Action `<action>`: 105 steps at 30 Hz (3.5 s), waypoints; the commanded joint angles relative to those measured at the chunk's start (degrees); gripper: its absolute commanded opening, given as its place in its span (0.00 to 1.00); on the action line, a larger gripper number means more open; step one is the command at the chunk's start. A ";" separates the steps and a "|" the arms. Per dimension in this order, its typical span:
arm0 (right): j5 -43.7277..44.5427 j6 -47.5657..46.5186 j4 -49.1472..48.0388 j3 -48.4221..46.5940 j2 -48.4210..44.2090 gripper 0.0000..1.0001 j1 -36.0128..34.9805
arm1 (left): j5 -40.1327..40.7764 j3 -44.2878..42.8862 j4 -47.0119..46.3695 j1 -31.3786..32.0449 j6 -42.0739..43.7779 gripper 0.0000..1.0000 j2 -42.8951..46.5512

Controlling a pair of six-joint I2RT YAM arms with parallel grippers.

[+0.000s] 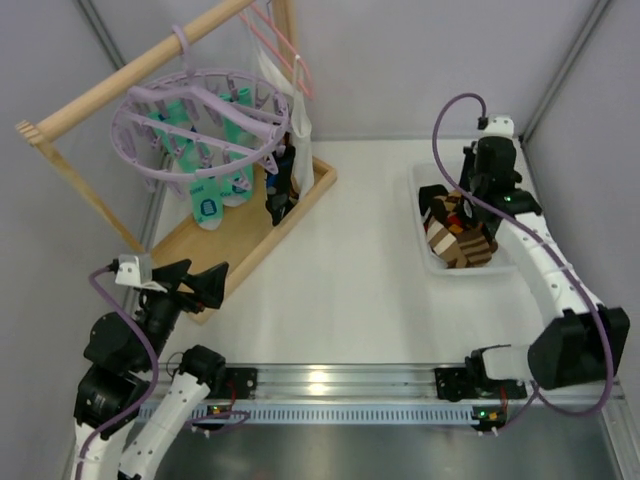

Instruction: Remove the socks clipped to the hanger

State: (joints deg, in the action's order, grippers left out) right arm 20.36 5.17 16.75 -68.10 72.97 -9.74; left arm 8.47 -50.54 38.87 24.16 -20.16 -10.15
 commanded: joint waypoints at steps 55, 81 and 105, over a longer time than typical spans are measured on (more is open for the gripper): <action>-73.97 2.39 -50.15 -26.20 47.34 0.94 -25.33 | 1.73 2.12 -0.73 -0.08 -0.05 0.98 0.84; -54.41 8.99 -79.16 0.85 31.89 0.00 -35.86 | -0.46 -2.27 -0.90 -0.43 -2.24 0.98 -1.62; 10.29 -15.18 -44.53 -6.42 27.75 0.00 -70.06 | -20.02 -41.65 11.04 -21.44 -4.28 0.98 -35.71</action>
State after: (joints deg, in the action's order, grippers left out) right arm 20.16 -5.91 -30.44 -69.32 98.72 -76.16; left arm -16.56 -92.01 44.62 3.40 -26.81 -40.42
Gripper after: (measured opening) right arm 0.012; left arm 0.983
